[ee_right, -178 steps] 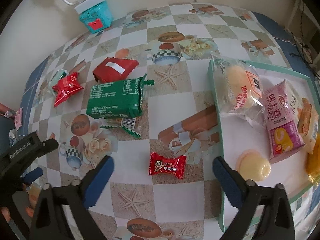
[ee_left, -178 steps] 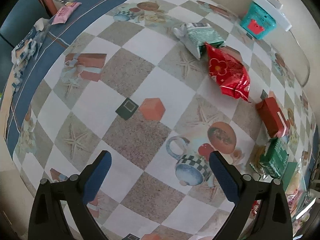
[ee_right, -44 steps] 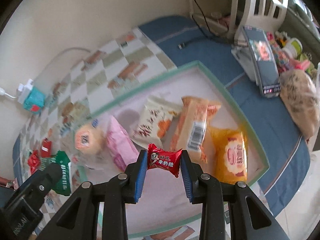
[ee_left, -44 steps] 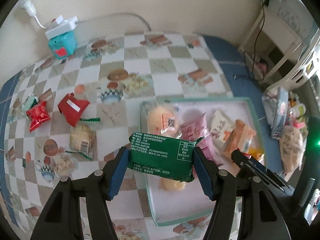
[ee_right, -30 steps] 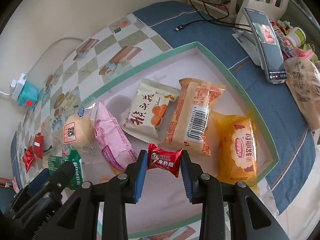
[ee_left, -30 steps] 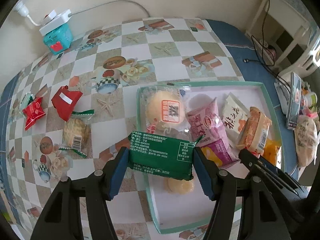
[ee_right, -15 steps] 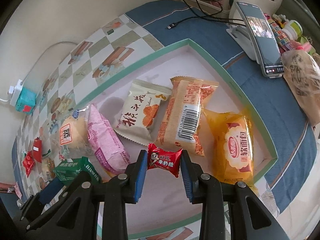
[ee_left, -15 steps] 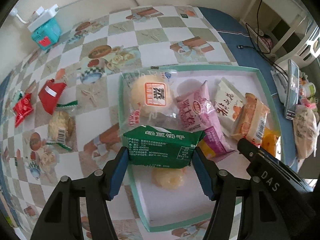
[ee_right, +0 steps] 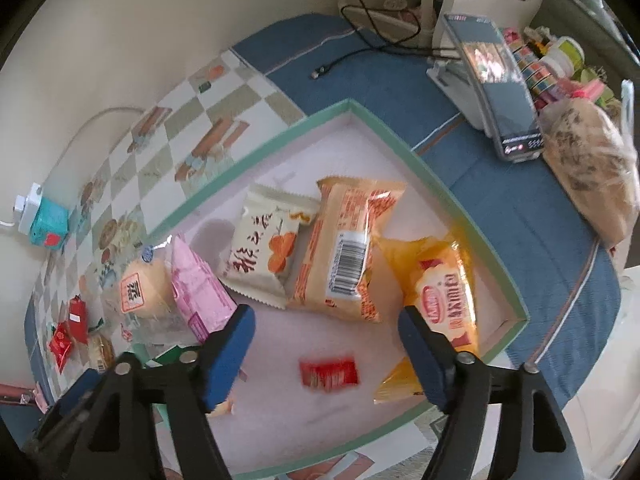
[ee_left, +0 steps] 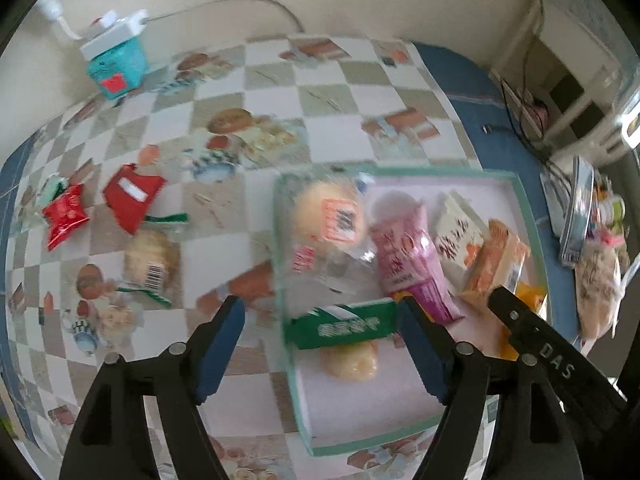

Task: Organize snacks
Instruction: 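Open the left gripper over the tray dropping the green pack while the right drops the candy, then move the left tool to the mint-green printed pack while the right approaches the red nice bag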

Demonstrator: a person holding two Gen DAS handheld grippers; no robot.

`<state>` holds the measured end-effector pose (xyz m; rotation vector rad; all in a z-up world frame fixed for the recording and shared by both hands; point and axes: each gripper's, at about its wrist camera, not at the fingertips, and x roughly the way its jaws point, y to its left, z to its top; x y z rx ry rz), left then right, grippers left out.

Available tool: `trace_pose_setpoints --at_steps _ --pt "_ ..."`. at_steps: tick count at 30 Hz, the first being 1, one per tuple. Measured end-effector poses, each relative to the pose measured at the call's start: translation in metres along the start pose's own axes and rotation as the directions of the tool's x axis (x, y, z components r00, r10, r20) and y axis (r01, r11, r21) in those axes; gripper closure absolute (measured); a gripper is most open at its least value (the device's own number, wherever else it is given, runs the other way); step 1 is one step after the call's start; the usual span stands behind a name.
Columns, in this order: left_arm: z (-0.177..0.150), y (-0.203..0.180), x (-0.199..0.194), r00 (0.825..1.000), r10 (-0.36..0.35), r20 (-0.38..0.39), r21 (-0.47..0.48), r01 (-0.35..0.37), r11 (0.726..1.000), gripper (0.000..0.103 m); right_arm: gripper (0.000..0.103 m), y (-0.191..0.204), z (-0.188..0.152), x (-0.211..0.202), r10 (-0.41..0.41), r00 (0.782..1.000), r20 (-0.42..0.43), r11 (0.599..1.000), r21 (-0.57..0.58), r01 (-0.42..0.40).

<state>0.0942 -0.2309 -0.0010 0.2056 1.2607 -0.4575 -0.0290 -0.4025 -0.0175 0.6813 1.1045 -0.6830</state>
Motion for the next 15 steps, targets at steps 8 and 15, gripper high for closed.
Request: trace_pose_setpoints --at_steps 8,15 --pt "0.011 0.069 -0.035 0.984 0.136 0.117 -0.198 -0.111 0.974 0.003 0.0 0.018 0.001 -0.024 0.019 0.997 0.072 0.999 -0.047 -0.016" --pt "0.004 0.154 -0.05 0.977 0.174 0.123 -0.393 -0.113 0.913 0.003 0.0 0.05 -0.01 -0.025 0.032 0.997 0.071 0.992 -0.124 -0.023"
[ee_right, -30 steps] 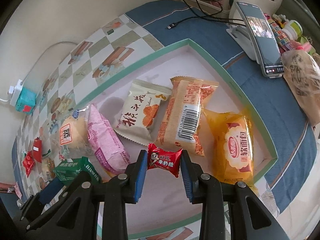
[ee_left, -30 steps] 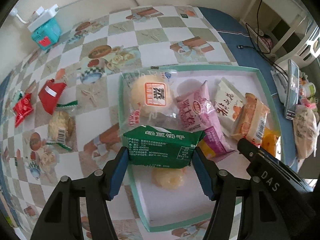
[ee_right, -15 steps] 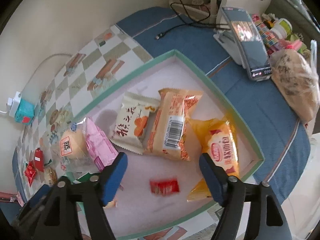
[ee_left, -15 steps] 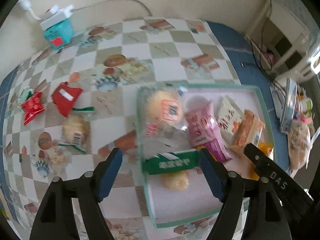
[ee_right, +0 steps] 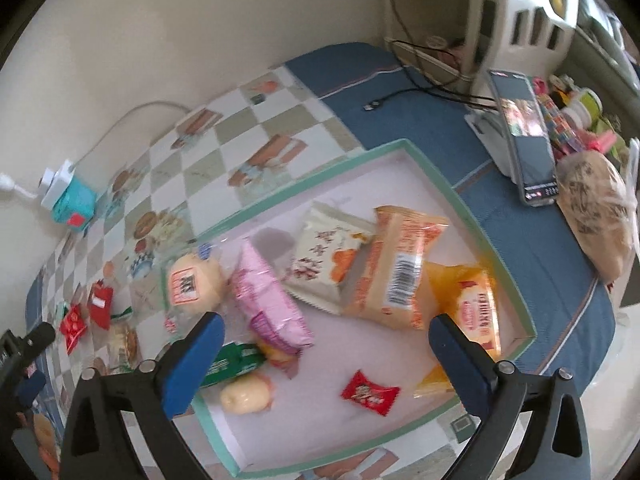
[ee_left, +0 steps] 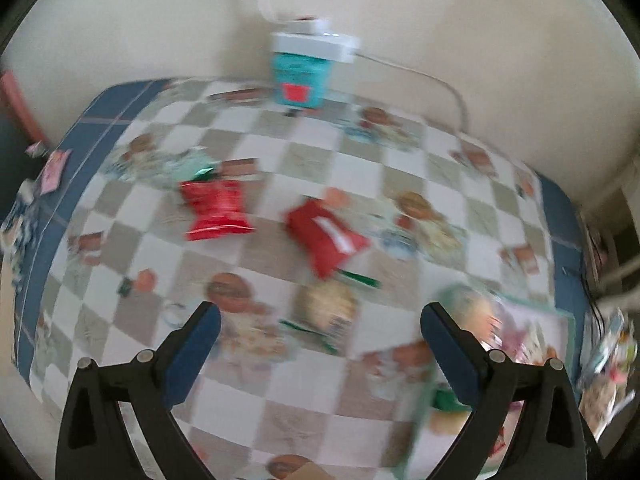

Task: Organize snacks
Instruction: 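Move the left tool to the mint-green printed pack while the right approaches the red nice bag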

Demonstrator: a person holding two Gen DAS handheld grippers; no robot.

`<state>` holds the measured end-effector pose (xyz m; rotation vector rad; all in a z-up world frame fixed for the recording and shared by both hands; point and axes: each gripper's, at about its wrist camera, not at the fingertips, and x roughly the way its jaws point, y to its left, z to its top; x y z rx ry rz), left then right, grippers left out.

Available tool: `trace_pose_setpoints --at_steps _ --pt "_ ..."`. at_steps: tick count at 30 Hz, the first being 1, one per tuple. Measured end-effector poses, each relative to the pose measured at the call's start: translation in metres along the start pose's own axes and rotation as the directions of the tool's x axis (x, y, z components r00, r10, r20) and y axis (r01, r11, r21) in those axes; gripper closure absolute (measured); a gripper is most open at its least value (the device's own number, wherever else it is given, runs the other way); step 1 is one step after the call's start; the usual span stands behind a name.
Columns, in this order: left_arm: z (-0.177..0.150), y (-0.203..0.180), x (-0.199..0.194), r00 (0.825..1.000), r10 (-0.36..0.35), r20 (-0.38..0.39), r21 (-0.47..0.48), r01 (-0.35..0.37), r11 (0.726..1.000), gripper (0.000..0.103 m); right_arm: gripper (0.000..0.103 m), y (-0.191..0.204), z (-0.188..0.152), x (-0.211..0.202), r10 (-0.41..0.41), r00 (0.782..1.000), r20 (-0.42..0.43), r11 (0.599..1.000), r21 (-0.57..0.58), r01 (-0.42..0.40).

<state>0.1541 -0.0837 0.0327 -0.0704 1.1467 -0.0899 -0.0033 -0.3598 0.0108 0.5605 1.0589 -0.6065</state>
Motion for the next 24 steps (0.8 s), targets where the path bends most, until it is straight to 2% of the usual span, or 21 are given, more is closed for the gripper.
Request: trace_pose_setpoints --at_steps 4,12,16,24 --pt "0.006 0.049 0.002 0.998 0.068 0.003 -0.095 -0.067 0.993 0.003 0.0 0.024 -0.006 -0.003 0.019 1.0 0.001 0.999 -0.048 -0.018" --pt "0.01 0.117 0.0 0.979 0.202 0.0 -0.179 -0.199 0.964 0.003 0.0 0.079 -0.024 -0.009 0.065 0.998 -0.002 0.986 -0.155 -0.064" --pt "0.013 0.142 -0.005 0.973 0.23 0.009 -0.217 -0.223 0.95 0.003 0.0 0.098 -0.032 -0.009 0.072 0.997 -0.006 0.981 -0.182 -0.071" --pt "0.015 0.178 -0.013 0.972 0.236 0.012 -0.304 -0.221 0.927 0.003 0.0 0.143 -0.051 -0.007 0.085 0.996 -0.021 0.962 -0.257 -0.088"
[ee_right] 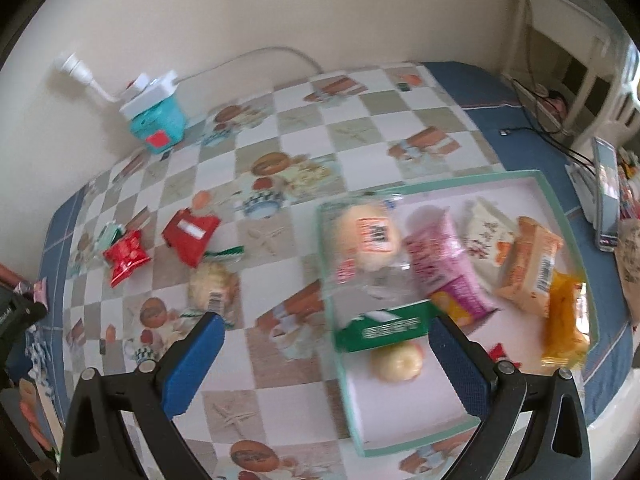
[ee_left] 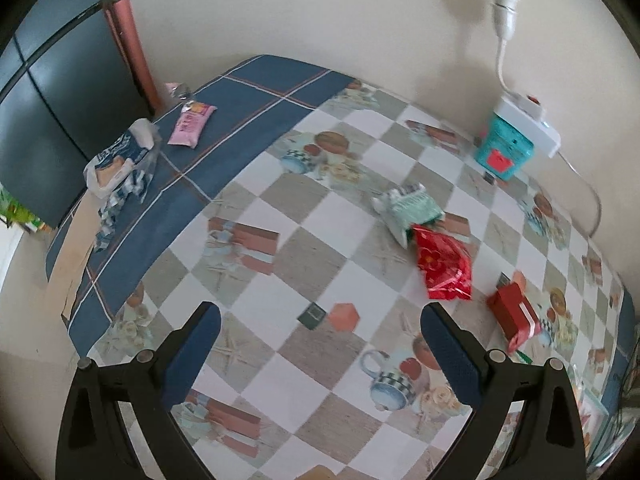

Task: Organize snacks
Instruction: 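Move the left tool to the mint-green printed pack while the right approaches the red nice bag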

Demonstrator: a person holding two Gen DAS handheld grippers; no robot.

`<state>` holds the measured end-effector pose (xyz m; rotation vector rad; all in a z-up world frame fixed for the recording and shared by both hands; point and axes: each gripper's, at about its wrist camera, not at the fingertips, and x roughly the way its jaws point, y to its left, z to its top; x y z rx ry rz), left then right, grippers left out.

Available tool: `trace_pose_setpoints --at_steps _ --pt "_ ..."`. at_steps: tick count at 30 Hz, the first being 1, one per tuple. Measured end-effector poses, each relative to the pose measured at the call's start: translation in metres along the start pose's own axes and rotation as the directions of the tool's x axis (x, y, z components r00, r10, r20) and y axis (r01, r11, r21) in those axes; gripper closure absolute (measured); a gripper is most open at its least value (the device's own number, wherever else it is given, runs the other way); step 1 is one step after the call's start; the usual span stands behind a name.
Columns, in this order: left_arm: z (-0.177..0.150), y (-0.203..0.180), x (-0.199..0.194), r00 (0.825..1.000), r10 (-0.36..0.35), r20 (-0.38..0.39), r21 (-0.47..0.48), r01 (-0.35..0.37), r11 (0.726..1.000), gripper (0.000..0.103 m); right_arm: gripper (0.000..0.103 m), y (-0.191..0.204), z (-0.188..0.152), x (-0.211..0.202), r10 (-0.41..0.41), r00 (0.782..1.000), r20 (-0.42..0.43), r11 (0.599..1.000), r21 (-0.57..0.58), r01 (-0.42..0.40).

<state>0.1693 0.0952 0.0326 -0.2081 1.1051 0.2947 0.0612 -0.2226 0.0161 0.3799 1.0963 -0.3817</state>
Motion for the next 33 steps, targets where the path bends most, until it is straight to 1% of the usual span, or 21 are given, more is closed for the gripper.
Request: trace_pose_setpoints --at_steps 5,10,12,14,15,17,25,28,29,31,33 --pt "0.007 0.018 0.009 1.0 0.016 -0.01 -0.025 -0.016 1.0 0.003 0.0 0.026 -0.006 0.01 0.008 1.0 -0.019 0.999 -0.04 -0.009" --pt "0.01 0.03 0.017 1.0 0.014 -0.026 -0.053 -0.015 0.998 0.003 0.0 0.041 -0.008 0.018 0.024 0.999 -0.03 0.998 -0.061 -0.026" --pt "0.011 0.034 0.02 0.999 0.004 -0.034 -0.063 -0.006 0.998 0.003 0.0 0.044 -0.009 0.021 0.042 0.999 -0.032 0.997 -0.064 -0.044" --pt "0.011 0.035 0.023 0.999 -0.022 -0.045 -0.076 0.018 0.997 0.003 0.0 0.044 -0.009 0.024 0.055 0.998 -0.033 0.997 -0.06 -0.057" --pt "0.012 0.036 0.025 0.998 -0.04 -0.051 -0.083 0.036 0.996 0.003 0.0 0.043 -0.009 0.025 0.057 0.998 -0.034 0.997 -0.056 -0.059" --pt "0.012 0.034 0.027 0.997 -0.055 -0.057 -0.082 0.051 0.995 0.003 0.0 0.04 -0.008 0.028 0.057 0.998 -0.033 0.997 -0.044 -0.058" --pt "0.012 0.014 0.038 0.989 -0.122 -0.088 -0.035 0.12 0.992 0.003 0.0 0.038 0.002 0.035 0.058 0.998 -0.01 0.997 -0.054 -0.059" --pt "0.014 0.008 0.043 0.988 -0.113 -0.103 -0.022 0.111 0.994 0.003 0.0 0.041 0.005 0.037 0.083 0.997 -0.006 0.995 -0.051 -0.084" --pt "0.016 0.003 0.044 0.988 -0.12 -0.099 -0.006 0.12 0.993 0.003 0.0 0.044 0.007 0.039 0.099 0.995 -0.009 0.994 -0.055 -0.099" --pt "0.019 -0.003 0.045 0.989 -0.13 -0.077 0.037 0.133 0.99 0.003 0.0 0.049 0.009 0.044 0.098 0.995 -0.02 0.992 -0.073 -0.099" --pt "0.021 -0.009 0.053 0.991 -0.111 -0.072 0.075 0.117 0.99 0.003 0.0 0.057 0.014 0.048 0.08 0.997 -0.019 0.991 -0.11 -0.082"
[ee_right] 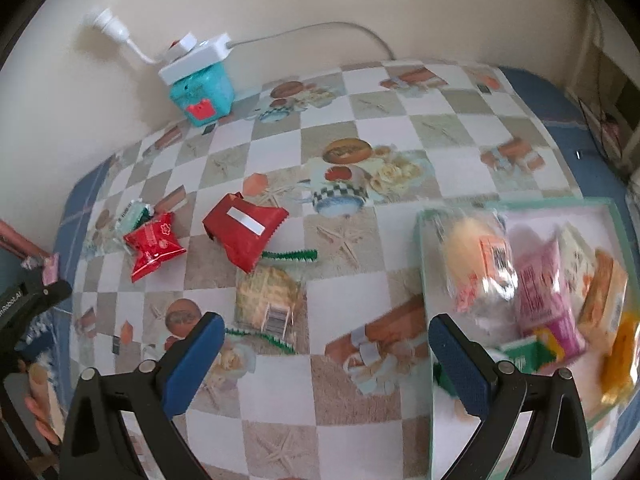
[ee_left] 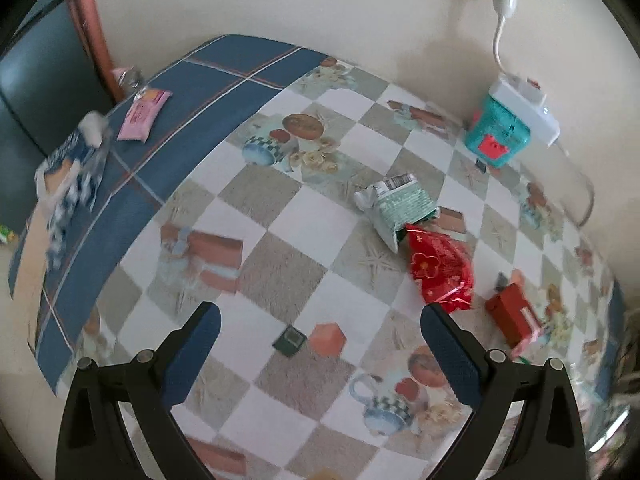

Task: Organize snacks
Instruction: 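Move the left tool to the mint-green printed pack while the right approaches the red nice bag, then close the right gripper on the red nice bag while the left grasps the mint-green pack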

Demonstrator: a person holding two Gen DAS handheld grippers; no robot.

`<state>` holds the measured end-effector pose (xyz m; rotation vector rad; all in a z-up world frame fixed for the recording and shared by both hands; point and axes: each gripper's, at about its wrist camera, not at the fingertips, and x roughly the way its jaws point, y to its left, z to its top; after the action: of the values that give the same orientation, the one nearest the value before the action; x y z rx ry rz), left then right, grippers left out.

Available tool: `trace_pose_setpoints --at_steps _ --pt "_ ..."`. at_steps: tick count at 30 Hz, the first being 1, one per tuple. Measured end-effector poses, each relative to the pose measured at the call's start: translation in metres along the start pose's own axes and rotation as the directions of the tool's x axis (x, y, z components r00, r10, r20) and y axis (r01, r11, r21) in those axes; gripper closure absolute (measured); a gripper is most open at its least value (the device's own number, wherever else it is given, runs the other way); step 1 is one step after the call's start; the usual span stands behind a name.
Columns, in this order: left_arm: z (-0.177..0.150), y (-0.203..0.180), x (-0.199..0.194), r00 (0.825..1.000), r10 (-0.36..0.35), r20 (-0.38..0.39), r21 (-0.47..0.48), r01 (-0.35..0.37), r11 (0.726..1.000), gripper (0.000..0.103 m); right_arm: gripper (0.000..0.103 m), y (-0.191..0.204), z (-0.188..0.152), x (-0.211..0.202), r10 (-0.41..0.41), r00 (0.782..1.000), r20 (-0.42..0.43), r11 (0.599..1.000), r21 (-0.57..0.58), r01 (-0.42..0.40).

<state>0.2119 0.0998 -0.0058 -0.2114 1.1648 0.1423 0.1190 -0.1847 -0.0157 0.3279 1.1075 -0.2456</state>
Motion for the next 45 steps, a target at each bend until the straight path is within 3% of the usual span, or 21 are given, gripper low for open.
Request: trace_pose_setpoints --at_steps 4,8,10,18,22,30,35,39,41,43,45 --pt "0.013 -0.01 0.021 0.999 -0.042 -0.03 0.078 0.045 0.996 0.003 0.0 0.015 0.015 0.003 0.006 1.0 0.004 0.998 -0.061 -0.006" --pt "0.037 -0.016 0.03 1.0 0.005 0.025 0.197 -0.009 0.98 0.003 0.0 0.04 0.033 0.003 0.026 0.999 0.03 0.989 -0.144 -0.022" --pt "0.05 -0.015 0.031 0.999 -0.016 0.048 0.234 0.004 0.972 0.003 0.0 0.056 0.041 0.006 0.038 0.999 0.035 0.984 -0.174 -0.032" --pt "0.087 -0.017 0.049 0.994 -0.102 0.03 0.29 0.089 0.953 0.003 0.0 0.126 0.049 0.034 0.069 0.997 0.032 0.949 -0.309 -0.056" --pt "0.091 -0.029 0.065 0.997 -0.076 0.018 0.332 0.065 0.941 0.003 0.0 0.148 0.048 0.06 0.074 0.997 -0.007 0.944 -0.321 -0.072" --pt "0.084 -0.049 0.094 0.993 -0.112 -0.028 0.359 0.115 0.926 0.003 0.002 0.179 0.041 0.094 0.07 0.997 -0.036 0.918 -0.388 -0.078" --pt "0.08 -0.057 0.108 0.992 -0.116 -0.054 0.366 0.128 0.922 0.003 0.01 0.189 0.036 0.11 0.064 0.996 -0.054 0.906 -0.415 -0.081" --pt "0.075 -0.06 0.117 0.992 -0.106 -0.067 0.379 0.124 0.917 0.003 0.026 0.189 0.035 0.12 0.066 0.995 -0.07 0.907 -0.412 -0.089" --pt "0.072 -0.059 0.121 0.99 -0.12 -0.078 0.366 0.141 0.92 0.009 0.031 0.187 0.034 0.121 0.07 0.995 -0.066 0.907 -0.411 -0.091" --pt "0.069 -0.059 0.122 0.987 -0.135 -0.084 0.359 0.157 0.92 0.03 0.035 0.186 0.034 0.12 0.078 0.995 -0.064 0.906 -0.411 -0.097" --pt "0.065 -0.06 0.122 0.989 -0.125 -0.08 0.362 0.146 0.921 0.039 0.036 0.183 0.035 0.119 0.088 0.994 -0.066 0.909 -0.403 -0.107"
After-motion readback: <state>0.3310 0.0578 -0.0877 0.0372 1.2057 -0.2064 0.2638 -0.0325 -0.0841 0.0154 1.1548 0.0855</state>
